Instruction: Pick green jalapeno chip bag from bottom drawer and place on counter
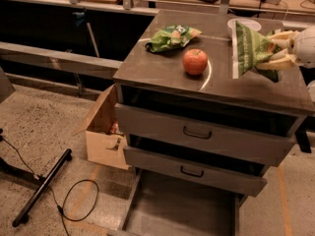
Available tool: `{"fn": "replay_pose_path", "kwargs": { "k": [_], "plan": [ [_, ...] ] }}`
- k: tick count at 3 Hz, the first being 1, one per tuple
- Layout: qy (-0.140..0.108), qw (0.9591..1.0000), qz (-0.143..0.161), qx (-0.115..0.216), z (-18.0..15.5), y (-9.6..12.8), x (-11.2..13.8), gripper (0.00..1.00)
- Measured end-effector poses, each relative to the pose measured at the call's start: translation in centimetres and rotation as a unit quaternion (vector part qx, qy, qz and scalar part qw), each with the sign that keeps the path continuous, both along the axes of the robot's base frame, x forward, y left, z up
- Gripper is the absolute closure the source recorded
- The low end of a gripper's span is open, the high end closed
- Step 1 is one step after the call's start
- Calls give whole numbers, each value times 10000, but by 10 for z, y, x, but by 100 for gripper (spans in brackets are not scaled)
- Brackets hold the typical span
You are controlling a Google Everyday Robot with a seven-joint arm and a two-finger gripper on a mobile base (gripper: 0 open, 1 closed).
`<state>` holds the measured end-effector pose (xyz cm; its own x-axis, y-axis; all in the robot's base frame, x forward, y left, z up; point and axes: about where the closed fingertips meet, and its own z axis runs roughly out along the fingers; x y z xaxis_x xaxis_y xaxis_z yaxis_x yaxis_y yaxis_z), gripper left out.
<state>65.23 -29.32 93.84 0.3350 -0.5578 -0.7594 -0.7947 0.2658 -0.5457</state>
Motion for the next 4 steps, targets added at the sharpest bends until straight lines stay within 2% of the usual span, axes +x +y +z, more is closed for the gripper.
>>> {"fn": "replay_pose_path", "kwargs": {
  "k": [1, 2, 3, 4],
  "plan": [
    [-291, 9982, -444, -281, -6, -11, 28, 84],
    [-498, 9949, -743, -458, -21, -7, 55, 60],
    [-646, 9920, -930, -551, -36, -1, 69, 37],
    [-737, 9896, -1077, -610, -43, 1, 72, 14]
  ]
}}
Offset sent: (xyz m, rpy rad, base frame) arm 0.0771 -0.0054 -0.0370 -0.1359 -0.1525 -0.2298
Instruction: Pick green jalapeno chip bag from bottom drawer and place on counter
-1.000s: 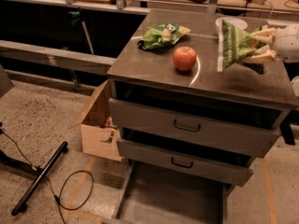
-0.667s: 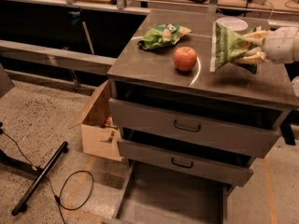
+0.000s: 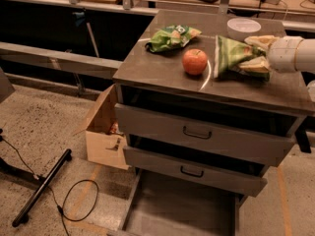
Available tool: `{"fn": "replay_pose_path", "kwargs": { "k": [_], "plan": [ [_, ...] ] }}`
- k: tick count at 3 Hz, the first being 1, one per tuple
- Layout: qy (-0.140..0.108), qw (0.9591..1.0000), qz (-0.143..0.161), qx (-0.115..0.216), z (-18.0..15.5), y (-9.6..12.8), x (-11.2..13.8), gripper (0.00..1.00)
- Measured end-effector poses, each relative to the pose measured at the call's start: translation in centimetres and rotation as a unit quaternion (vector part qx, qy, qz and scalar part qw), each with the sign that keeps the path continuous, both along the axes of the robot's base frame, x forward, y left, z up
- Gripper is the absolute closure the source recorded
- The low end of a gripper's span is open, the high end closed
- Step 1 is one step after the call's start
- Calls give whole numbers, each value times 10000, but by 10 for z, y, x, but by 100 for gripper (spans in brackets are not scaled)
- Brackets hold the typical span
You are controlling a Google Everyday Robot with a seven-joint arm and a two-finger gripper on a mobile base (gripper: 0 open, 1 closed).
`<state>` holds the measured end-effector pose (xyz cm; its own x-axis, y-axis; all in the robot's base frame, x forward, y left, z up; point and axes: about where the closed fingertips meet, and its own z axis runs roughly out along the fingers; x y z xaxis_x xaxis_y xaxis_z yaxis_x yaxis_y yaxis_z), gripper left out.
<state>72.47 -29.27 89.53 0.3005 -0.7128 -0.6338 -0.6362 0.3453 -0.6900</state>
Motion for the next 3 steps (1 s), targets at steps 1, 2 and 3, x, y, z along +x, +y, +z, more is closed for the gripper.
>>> {"fn": "replay_pose_path", "kwargs": {
  "k": [1, 2, 3],
  "plan": [
    [-36, 9999, -153, -13, 1, -6, -9, 0],
    [-67, 9991, -417, -33, 14, -25, -28, 0],
    [-182, 9967, -782, -149, 30, -50, -52, 0]
  ]
}}
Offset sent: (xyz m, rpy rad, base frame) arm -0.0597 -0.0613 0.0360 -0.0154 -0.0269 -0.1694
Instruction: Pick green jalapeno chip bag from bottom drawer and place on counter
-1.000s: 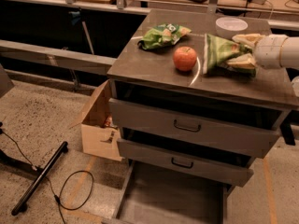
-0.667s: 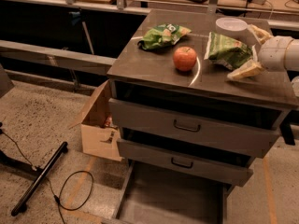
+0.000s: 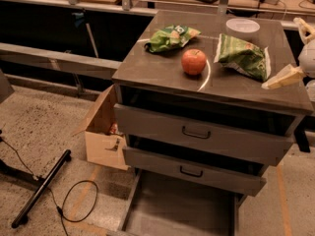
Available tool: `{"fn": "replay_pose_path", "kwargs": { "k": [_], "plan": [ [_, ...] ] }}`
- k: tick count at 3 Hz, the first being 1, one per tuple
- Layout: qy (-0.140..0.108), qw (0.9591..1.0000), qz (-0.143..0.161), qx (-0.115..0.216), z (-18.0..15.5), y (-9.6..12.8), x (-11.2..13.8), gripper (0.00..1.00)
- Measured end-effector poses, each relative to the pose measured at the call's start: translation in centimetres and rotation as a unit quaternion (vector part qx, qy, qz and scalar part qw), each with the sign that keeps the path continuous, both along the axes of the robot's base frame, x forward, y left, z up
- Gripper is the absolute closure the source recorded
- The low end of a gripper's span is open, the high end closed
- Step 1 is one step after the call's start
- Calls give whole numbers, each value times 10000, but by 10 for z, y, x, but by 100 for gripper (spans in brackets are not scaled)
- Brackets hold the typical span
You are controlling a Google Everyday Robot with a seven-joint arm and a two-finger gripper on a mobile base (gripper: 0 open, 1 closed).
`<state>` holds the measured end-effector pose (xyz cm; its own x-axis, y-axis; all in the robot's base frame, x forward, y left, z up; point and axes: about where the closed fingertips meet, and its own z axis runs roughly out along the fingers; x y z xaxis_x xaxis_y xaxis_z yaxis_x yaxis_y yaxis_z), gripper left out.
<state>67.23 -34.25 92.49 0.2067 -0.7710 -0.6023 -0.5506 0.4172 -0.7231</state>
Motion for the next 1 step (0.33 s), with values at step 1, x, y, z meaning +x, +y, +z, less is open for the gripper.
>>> {"fn": "replay_pose_path", "kwargs": {
  "k": [1],
  "plan": [
    [-8, 10000, -53, -12, 0, -4, -3, 0]
  ]
}}
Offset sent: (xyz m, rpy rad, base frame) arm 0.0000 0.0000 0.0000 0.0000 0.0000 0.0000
